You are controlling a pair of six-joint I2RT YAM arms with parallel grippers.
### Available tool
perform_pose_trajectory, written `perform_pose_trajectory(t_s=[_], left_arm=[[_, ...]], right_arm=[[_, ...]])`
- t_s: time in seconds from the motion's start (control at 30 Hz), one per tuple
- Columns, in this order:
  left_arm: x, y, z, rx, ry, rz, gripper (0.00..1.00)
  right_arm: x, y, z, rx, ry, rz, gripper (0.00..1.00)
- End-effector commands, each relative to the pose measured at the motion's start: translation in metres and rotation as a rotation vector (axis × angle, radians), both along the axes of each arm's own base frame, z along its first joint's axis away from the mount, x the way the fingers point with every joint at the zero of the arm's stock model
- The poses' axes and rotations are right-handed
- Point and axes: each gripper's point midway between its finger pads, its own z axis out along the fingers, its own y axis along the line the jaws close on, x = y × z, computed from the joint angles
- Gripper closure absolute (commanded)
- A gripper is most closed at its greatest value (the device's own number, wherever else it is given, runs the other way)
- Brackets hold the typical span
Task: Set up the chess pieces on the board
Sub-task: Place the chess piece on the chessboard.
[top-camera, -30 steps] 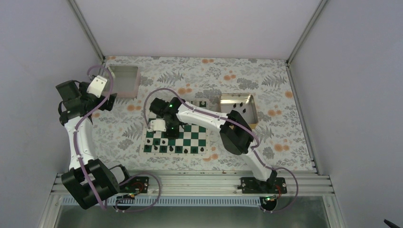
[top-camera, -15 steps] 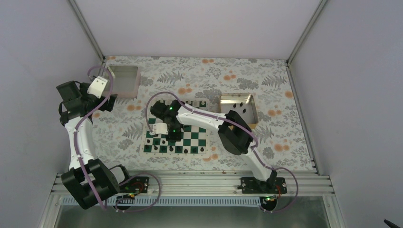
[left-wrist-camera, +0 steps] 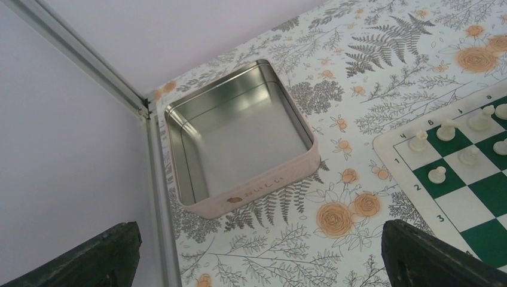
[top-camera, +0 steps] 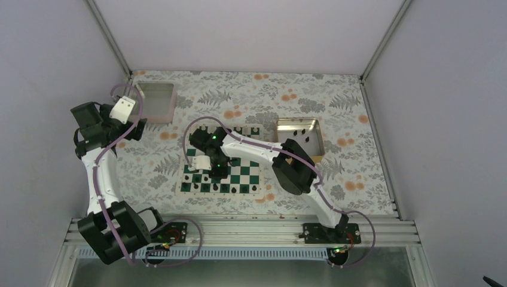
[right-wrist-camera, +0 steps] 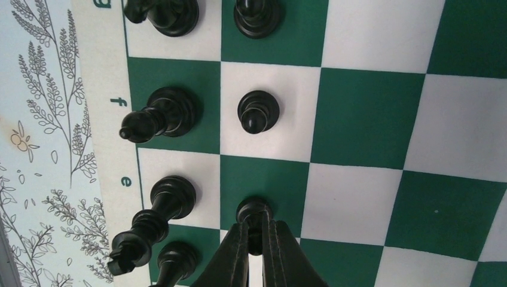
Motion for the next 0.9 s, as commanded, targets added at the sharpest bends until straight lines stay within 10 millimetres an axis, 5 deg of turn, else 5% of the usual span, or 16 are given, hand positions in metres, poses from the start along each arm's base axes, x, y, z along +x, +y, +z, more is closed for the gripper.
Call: perform_pose_trajectory(t_s=[0.0,0.57,0.7,0.87], left_arm=[[-0.004,-0.001,-0.001,0.014,-0.009,-0.008,0.0],[-0.003,0.0,-0.003,0.015,-0.005,-0.008,0.0],[-0.003,0.0,-0.001,0.017,-0.011,-0.007,0.0],[-0.003,0.001,0.0,0.024,-0.011,-0.004,0.0]], right_arm=[[-0.002,0.01,0.0,0.019,-0.001,0.021,0.95],[-0.002,0.012,-0.001,0.011,0.003,0.022,0.93],[0.001,0.013,0.002,0.014,-0.015,0.017,0.81],[0.014,0.016,0.032,0.07,-0.073,-0.003,0.64]])
